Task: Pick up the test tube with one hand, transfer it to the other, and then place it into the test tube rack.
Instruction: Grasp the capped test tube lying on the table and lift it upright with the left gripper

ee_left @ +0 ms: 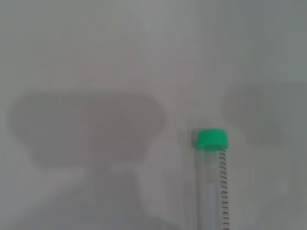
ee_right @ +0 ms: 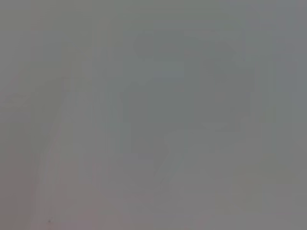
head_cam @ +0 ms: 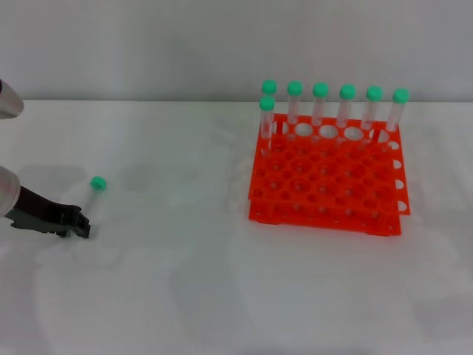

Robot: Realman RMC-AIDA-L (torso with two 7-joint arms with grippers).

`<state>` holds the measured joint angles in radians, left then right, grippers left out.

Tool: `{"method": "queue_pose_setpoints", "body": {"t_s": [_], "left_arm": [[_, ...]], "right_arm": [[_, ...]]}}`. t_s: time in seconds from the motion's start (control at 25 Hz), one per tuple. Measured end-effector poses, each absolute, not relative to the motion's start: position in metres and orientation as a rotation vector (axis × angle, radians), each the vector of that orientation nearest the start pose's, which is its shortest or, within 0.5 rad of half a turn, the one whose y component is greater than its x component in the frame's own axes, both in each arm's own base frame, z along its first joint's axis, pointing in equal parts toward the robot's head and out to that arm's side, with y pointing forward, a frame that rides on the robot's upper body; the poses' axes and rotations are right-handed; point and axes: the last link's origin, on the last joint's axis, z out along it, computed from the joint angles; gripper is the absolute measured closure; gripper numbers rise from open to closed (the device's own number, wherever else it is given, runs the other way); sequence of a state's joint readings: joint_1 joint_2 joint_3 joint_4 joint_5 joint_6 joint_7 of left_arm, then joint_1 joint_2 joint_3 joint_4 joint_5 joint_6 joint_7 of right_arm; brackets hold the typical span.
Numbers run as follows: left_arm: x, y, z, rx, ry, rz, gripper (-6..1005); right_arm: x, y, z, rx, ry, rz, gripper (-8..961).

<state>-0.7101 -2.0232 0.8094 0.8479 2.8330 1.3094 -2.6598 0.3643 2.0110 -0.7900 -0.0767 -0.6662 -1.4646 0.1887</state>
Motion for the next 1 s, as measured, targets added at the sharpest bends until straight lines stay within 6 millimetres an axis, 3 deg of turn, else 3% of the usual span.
{"method": "queue_pose_setpoints", "body": {"t_s": [0.28,0.64,0.8,1.0], "left_arm": [[-0.301,0.391,0.047,-2.005,-1.599,0.281,783],[-0.293,0.399,0.058,-2.003,-1.548,0.24,806],[-0.273,0.408,0.066,-2.047,-1.48,0.107,809],[-0.24,0.414,0.064,-2.233,-1.342,-0.204,808]], "right_arm": [[0.355,0.301,0.065,-1.506,0.238,0.694,80],[0.353,0.3,0.063,-1.521,0.235,0.71,81],[0.348,0.303,0.059,-1.55,0.251,0.75,81],[0.338,0.307,0.061,-1.626,0.292,0.871,82]]}}
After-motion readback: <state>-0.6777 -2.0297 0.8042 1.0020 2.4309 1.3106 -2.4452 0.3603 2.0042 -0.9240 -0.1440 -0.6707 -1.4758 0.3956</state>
